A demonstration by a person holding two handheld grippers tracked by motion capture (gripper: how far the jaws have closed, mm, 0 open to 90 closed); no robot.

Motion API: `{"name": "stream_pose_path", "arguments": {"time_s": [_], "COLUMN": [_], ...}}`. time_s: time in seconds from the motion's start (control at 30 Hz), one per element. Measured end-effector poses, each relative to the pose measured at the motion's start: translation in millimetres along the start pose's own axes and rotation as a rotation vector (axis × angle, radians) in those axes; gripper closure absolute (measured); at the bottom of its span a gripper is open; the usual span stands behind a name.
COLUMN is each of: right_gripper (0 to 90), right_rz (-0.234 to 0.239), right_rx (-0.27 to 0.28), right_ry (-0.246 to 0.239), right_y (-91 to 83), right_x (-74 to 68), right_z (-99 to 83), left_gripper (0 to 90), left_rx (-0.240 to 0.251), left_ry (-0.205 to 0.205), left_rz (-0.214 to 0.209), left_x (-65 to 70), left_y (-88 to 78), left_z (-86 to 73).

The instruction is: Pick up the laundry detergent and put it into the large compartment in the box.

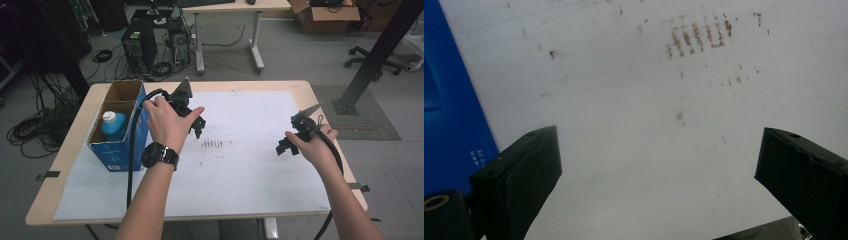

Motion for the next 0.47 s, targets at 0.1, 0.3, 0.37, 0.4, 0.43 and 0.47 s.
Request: {"name": "stream_pose_path", "arguments": {"time_s": [0.1,0.3,0.37,0.4,0.43,0.47], "right_gripper": [4.2,4.2,4.2,4.2,4.2,4.1], "right_rz": [-0.002,-0.004,-0.002,-0.003,-0.003,-0.003], "right_rx": [-0.001,-0.001,0.001,0.000,0.002,0.002], "right_ry": [0.000,-0.002,-0.004,-0.004,-0.008,-0.005], "right_y": [0.5,-0.5,-0.9,-1.4,-1.6,-1.9], "right_x": [-0.6,-1.9,-2.7,-2.9,-2.8,-3.2], "right_z": [-0.2,0.1,0.4,0.5,0.9,1.0], "left_gripper": [4.8,4.9,4.9,4.9,4.9,4.8], "left_rx": [0.002,0.003,0.003,0.004,0.006,0.006], "left_ry": [0.001,-0.001,-0.003,-0.004,-0.004,-0.005], "left_rz": [-0.003,-0.010,-0.010,-0.013,-0.015,-0.016], "left_x": [-0.4,-0.8,-1.5,-1.6,-1.8,-2.0], "left_y": [-0.3,-1.6,-2.5,-3.1,-3.3,-3.4], "left_z": [-0.1,-0.9,-1.0,-0.9,-0.8,-0.9]}}
Point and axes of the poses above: each handheld gripper's, and its own axes: y roughly forward along the jaws, z roughly out of its top, x roughly to its right, the point moved 10 cm from there along y, roughly forward along the jaws, and after that the axes turned 4 degrees about z, right-handed, at the moved point
